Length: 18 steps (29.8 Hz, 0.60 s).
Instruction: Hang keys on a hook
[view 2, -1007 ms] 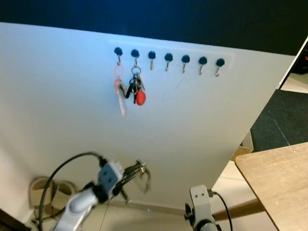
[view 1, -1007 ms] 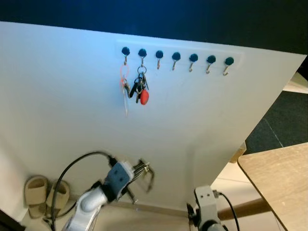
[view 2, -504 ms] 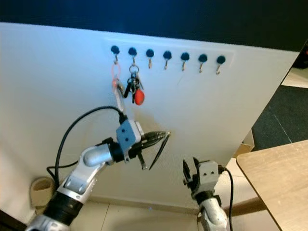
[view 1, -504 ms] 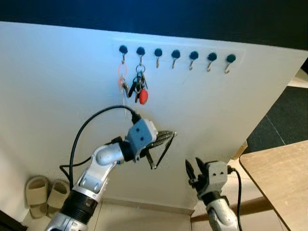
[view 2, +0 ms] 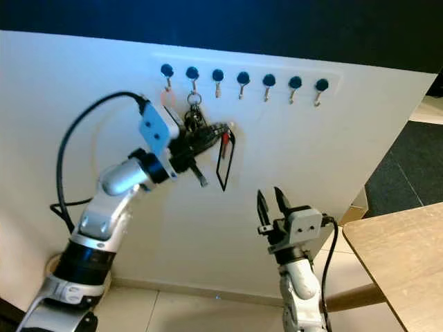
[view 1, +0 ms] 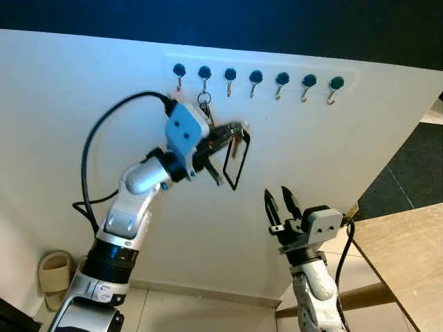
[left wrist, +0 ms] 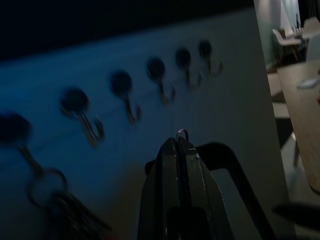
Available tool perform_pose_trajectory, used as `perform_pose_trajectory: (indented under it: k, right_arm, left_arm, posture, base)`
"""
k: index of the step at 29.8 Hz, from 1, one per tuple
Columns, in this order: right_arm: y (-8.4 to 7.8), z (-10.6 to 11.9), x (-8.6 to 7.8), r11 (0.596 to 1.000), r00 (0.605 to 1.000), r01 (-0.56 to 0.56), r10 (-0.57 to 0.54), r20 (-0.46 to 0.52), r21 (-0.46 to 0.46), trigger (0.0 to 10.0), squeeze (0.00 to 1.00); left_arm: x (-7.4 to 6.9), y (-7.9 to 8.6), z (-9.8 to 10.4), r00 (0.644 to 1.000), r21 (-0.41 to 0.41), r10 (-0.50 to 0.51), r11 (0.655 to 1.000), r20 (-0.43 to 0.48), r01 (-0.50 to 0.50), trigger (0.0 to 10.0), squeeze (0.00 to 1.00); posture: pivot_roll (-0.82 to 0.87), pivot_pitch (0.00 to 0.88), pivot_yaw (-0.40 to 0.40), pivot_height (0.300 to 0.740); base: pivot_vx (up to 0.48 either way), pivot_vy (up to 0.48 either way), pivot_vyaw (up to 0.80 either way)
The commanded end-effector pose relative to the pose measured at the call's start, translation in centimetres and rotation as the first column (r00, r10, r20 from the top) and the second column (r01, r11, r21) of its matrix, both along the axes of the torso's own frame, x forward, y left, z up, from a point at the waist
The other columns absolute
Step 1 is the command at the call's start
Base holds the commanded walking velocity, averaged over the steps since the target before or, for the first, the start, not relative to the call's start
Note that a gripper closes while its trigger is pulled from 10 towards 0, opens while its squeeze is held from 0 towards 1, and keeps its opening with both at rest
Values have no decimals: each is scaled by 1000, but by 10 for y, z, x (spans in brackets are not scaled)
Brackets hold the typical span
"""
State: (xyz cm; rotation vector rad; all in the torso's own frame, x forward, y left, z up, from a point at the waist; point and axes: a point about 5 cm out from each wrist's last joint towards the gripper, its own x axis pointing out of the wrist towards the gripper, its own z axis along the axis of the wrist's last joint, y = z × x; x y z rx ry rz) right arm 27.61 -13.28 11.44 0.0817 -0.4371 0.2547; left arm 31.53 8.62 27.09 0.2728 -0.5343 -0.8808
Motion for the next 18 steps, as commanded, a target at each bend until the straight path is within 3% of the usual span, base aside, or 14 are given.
perform_pose_trajectory:
  k: [1,7,9,18]
  right_arm:
    - [1,3,-1,1000,1000,-5,5,1,15,10000,0]
    - [6,13,-1,999,1000,-27,26,16,24,10000,0]
    - [10,19,-1,999,999,-45,44,24,24,10000,0]
    - [10,24,-1,998,999,-46,45,21,35,10000,0]
  left_arm:
    - [-3,-3,8,1000,-12,-19,1000,20,19,10000,0]
    - [-6,-8,12,997,34,-73,997,-5,73,10000,0]
    - [-5,-15,6,994,152,-96,983,-42,102,10000,0]
    - [14,-17,9,997,223,62,974,-51,-50,10000,0]
  posture:
    - [57,53,-49,740]
    - [57,54,-51,740]
    - [57,56,-52,740]
    - [56,58,-51,740]
  base:
    - [0,0,0]
    - [0,0,0]
    - [0,0,0]
    - [0,0,0]
